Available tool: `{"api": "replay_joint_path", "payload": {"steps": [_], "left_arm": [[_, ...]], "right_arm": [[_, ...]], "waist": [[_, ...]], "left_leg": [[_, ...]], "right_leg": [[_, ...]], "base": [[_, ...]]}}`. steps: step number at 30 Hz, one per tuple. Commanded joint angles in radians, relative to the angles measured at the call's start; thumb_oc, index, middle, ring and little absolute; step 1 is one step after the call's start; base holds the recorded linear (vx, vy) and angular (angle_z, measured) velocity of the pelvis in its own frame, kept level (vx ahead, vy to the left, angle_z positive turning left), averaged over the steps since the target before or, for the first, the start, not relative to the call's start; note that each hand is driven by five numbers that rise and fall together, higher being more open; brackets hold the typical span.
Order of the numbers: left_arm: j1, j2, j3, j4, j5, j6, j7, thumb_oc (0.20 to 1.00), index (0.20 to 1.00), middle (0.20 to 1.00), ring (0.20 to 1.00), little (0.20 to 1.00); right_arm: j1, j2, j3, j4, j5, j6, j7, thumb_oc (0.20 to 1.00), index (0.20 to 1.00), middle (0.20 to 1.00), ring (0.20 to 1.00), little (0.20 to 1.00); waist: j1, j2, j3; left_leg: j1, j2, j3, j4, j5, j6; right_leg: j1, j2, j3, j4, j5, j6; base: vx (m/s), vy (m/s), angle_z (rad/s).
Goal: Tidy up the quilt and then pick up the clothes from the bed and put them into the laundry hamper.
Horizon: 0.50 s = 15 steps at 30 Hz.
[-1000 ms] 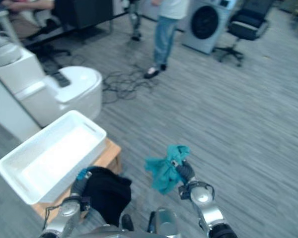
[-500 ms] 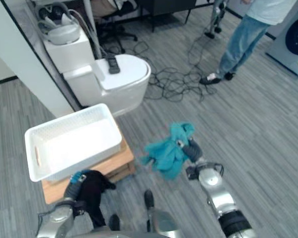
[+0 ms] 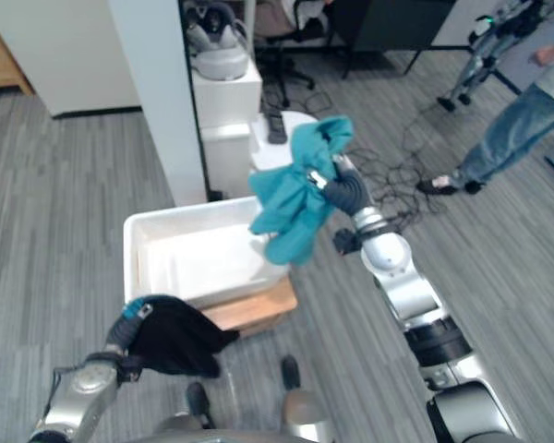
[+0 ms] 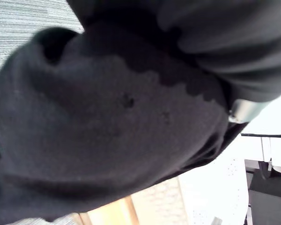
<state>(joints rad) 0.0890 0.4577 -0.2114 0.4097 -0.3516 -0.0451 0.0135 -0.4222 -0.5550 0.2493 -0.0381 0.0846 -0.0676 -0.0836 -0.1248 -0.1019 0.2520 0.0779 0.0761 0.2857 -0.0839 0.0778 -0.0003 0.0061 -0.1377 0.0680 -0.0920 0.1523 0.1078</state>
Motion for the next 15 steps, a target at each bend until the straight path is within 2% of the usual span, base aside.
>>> {"api": "replay_joint_path", "payload": {"steps": [1,4,6,12,15], "left_arm": [[-0.037,0.026,0.029,-0.059,-0.034,-0.083,0.000,0.200,0.200,0.200,0.200,0.200],[-0.019,0.022,0.047,-0.097,-0.060,-0.086,-0.001,0.200,0.200,0.200,0.200,0.200],[0.013,0.031,0.072,-0.193,-0.089,-0.093,-0.013,0.200,0.200,0.200,0.200,0.200],[0.002,0.065,0.167,-0.363,-0.089,-0.117,0.026,0.200,0.200,0.200,0.200,0.200],[-0.020,0.075,0.183,-0.395,-0.086,-0.129,0.026,0.200,0.200,0.200,0.200,0.200]], "right_arm": [[-0.213,-0.005,0.006,0.034,-0.053,-0.027,-0.038,0.200,0.200,0.200,0.200,0.200],[-0.263,0.003,0.037,0.057,-0.068,-0.009,-0.024,0.200,0.200,0.200,0.200,0.200],[-0.270,0.013,0.061,0.093,-0.073,0.006,-0.003,0.200,0.200,0.200,0.200,0.200],[-0.192,0.093,0.103,0.196,-0.092,0.025,0.037,0.200,0.200,0.200,0.200,0.200],[-0.159,0.133,0.132,0.234,-0.102,0.031,0.054,0.200,0.200,0.200,0.200,0.200]], "waist": [[0.017,-0.005,-0.057],[0.031,-0.002,-0.066],[0.049,0.005,-0.066],[0.077,0.024,-0.049],[0.085,0.035,-0.043]], "left_leg": [[0.058,0.007,0.006,-0.002,-0.163,-0.023],[0.060,0.012,0.008,-0.003,-0.163,-0.025],[0.053,0.018,-0.008,-0.003,-0.155,-0.031],[0.029,0.041,-0.039,-0.003,-0.130,-0.052],[0.022,0.046,-0.044,-0.003,-0.124,-0.058]], "right_leg": [[-0.008,-0.015,-0.020,0.092,-0.173,0.039],[0.009,-0.022,-0.036,0.073,-0.164,0.035],[0.028,-0.022,-0.050,0.047,-0.168,0.027],[0.043,-0.012,-0.080,0.022,-0.187,0.015],[0.046,-0.010,-0.090,0.012,-0.189,0.013]], "base": [[0.07,-0.075,0.44],[0.06,-0.051,0.07],[0.06,-0.067,0.11],[0.02,-0.092,0.16],[-0.01,-0.065,0.10]]}}
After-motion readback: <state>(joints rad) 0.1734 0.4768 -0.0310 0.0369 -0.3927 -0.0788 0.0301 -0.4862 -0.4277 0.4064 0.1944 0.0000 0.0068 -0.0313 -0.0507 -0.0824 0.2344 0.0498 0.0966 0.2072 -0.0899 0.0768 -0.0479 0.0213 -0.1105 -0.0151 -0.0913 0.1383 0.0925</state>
